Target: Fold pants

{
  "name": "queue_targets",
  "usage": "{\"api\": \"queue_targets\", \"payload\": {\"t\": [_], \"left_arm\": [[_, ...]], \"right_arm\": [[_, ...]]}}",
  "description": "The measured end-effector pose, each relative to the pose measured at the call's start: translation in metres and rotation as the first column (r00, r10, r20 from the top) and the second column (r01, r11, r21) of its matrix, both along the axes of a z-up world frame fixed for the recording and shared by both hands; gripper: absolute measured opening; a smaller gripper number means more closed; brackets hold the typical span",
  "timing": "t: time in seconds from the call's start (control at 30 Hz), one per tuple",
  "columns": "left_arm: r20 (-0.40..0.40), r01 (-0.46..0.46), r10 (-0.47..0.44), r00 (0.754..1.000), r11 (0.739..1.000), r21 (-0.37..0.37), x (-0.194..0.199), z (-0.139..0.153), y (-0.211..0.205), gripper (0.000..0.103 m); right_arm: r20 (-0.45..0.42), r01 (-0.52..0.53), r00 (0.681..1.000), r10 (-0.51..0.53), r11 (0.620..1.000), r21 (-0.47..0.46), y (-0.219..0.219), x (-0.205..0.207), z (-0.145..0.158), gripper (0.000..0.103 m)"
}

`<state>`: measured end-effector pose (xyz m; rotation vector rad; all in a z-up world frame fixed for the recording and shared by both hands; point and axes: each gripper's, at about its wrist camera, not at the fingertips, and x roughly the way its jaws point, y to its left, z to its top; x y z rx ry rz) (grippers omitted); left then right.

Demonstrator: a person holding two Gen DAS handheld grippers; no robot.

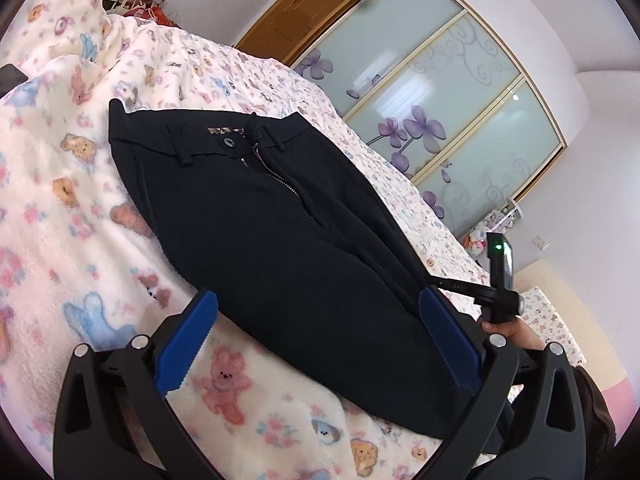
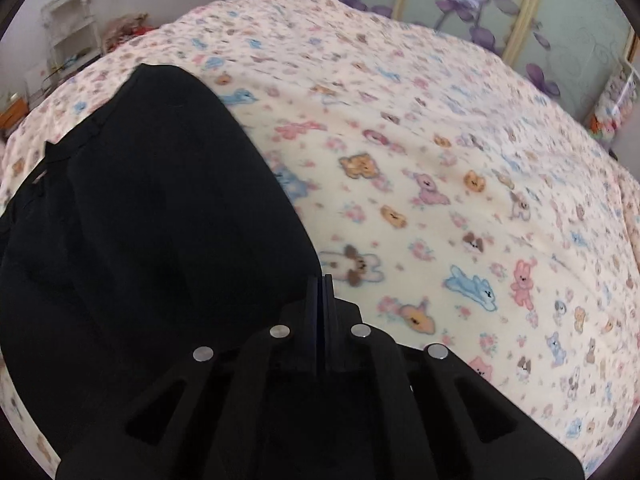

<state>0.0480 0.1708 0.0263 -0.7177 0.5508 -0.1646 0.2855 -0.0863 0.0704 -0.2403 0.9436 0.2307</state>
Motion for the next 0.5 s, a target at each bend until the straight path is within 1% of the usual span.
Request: {"api": "queue_targets", "payload": {"t": [0.07,0.13,0.17,0.2,0.27,0.33,0.37,0.43,0.5], "left_arm": [[-0.001,-0.002,0.002,1.000,1.000,-0.006,0.000,0.000,0.001,0.101],[0.002,-0.014,0.014,1.000,1.000,-0.007,0.000,0.000,0.004,0.101],[0.003,-0.023,0.023,1.000,1.000,-0.009,-0.001,0.001,0.005,0.101],[0.005,-0.034,0.034,0.999,0.999,-0.015,-0.003,0.001,0.006,0.101],[0.010,-0.049,0.050,0.999,0.998,-0.028,-0.004,0.001,0.010,0.101],[0.016,-0.070,0.071,0.997,0.997,-0.040,-0.007,0.002,0.014,0.101],[0.019,-0.082,0.083,0.996,0.996,-0.046,-0.009,0.002,0.016,0.101],[0.024,-0.105,0.106,0.994,0.993,-0.062,-0.012,0.001,0.021,0.101],[0.029,-0.118,0.120,0.992,0.990,-0.076,-0.014,0.000,0.025,0.101]], "right_arm": [[0.037,-0.035,0.999,0.034,0.999,0.022,0.004,-0.015,0.010,0.002],[0.111,-0.083,0.991,0.075,0.994,0.073,0.008,-0.039,0.030,0.002],[0.151,-0.131,0.982,0.114,0.985,0.111,0.011,-0.058,0.042,0.002],[0.171,-0.170,0.974,0.147,0.978,0.125,0.015,-0.071,0.048,0.002],[0.204,-0.261,0.950,0.235,0.959,0.111,0.030,-0.106,0.054,0.002],[0.206,-0.348,0.923,0.326,0.934,0.079,0.049,-0.147,0.046,0.002],[0.195,-0.394,0.905,0.377,0.918,0.053,0.061,-0.171,0.034,0.002],[0.171,-0.436,0.887,0.429,0.900,0.003,0.076,-0.199,0.013,0.002],[0.148,-0.449,0.882,0.448,0.893,-0.032,0.085,-0.215,-0.009,0.002]]}}
